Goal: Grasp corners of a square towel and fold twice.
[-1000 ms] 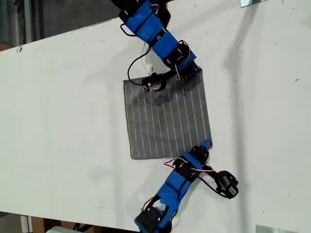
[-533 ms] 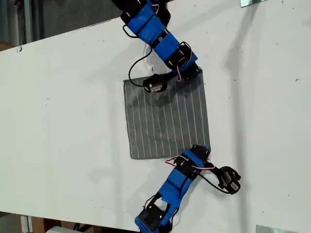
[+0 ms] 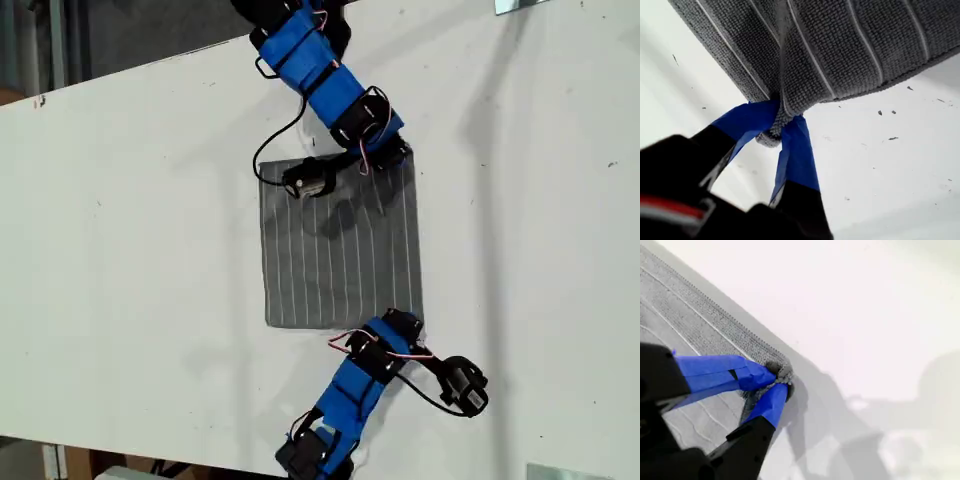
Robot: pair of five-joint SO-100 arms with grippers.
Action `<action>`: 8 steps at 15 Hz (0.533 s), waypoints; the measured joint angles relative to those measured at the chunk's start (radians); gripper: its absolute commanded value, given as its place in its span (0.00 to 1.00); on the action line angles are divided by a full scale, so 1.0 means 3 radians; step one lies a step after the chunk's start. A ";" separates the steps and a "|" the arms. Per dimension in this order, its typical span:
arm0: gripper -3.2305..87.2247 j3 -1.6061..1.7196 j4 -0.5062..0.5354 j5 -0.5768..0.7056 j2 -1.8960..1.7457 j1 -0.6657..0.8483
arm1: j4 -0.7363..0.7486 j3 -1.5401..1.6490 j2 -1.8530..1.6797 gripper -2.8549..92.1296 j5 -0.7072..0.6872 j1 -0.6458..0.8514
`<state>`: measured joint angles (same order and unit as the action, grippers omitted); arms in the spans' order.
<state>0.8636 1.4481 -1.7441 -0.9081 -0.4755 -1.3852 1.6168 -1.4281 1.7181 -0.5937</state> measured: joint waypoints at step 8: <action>0.03 0.0026 0.0537 0.1038 -0.1294 0.0598 | -0.0297 0.0000 -0.0982 0.03 -0.0634 0.0890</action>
<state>0.8713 1.6091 -1.4327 -1.2962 -0.2961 -1.4742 1.6168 -1.7227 1.5278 -0.3267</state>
